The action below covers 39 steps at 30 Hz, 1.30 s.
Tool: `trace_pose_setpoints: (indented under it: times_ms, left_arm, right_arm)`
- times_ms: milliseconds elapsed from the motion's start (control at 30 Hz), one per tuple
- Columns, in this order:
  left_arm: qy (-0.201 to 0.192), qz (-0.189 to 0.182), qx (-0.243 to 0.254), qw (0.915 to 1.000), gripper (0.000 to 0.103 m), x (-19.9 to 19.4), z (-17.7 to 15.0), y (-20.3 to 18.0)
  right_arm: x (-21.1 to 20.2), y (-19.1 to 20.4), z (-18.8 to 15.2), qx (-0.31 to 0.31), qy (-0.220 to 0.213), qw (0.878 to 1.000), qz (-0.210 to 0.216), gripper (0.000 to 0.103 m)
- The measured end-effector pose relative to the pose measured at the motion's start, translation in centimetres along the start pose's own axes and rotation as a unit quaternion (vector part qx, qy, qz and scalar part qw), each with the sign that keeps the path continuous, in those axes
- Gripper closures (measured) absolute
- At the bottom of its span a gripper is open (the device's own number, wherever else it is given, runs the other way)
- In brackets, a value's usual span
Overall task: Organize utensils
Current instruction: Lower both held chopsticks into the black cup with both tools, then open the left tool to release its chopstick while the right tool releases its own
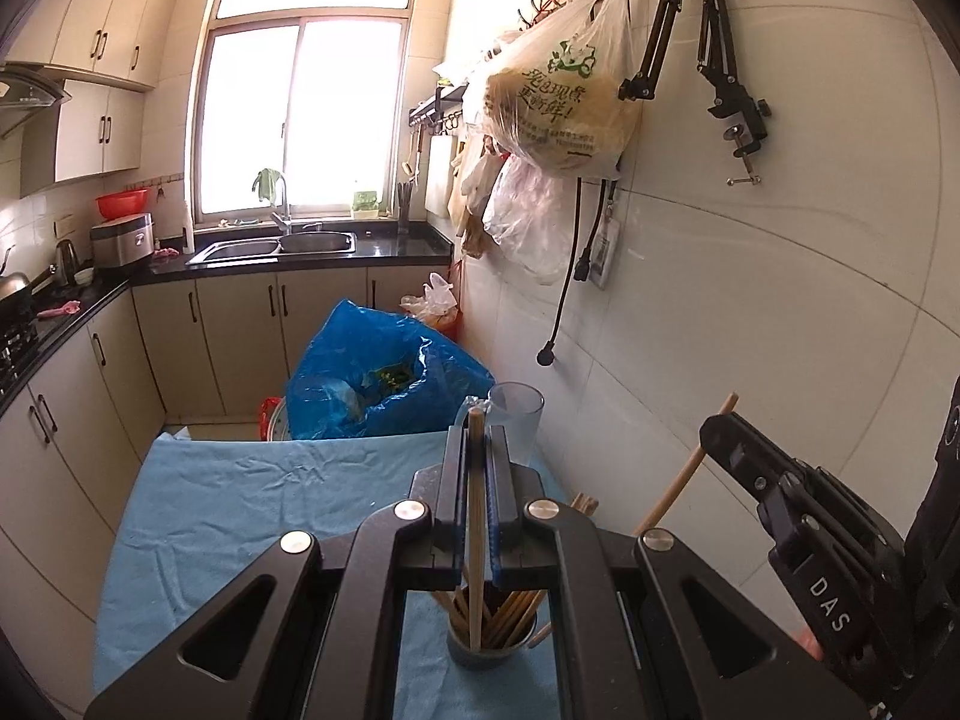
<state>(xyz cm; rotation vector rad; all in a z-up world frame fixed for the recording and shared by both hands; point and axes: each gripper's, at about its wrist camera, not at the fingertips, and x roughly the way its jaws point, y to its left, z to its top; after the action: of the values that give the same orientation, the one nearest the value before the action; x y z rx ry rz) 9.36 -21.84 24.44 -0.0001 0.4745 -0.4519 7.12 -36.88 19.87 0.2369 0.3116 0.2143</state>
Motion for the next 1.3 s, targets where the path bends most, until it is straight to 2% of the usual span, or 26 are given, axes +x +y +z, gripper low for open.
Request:
trace_pose_setpoints:
  times_ms: [200,367,667,1033,1300]
  left_arm:
    - [0.011,-0.007,-0.020,0.9997,0.098,3.9,-0.9,0.4]
    - [0.029,-0.004,-0.023,0.9993,0.098,6.6,-2.8,1.0]
    - [0.041,0.000,-0.025,0.9988,0.097,7.4,-5.6,2.5]
    - [0.052,-0.011,-0.006,0.9986,0.097,8.2,-6.9,2.9]
    - [0.059,-0.002,-0.009,0.9982,0.096,9.4,-7.7,3.4]
  right_arm:
    - [2.5,-1.7,-0.8,0.013,0.013,1.000,-0.008,0.096]
    - [4.2,-3.0,-2.5,0.025,0.037,0.999,-0.011,0.096]
    - [4.4,-3.8,-5.2,0.036,0.057,0.998,-0.009,0.096]
    - [6.0,-4.6,-7.8,0.048,0.094,0.994,-0.023,0.096]
    - [6.9,-5.2,-8.6,0.053,0.110,0.992,-0.029,0.096]
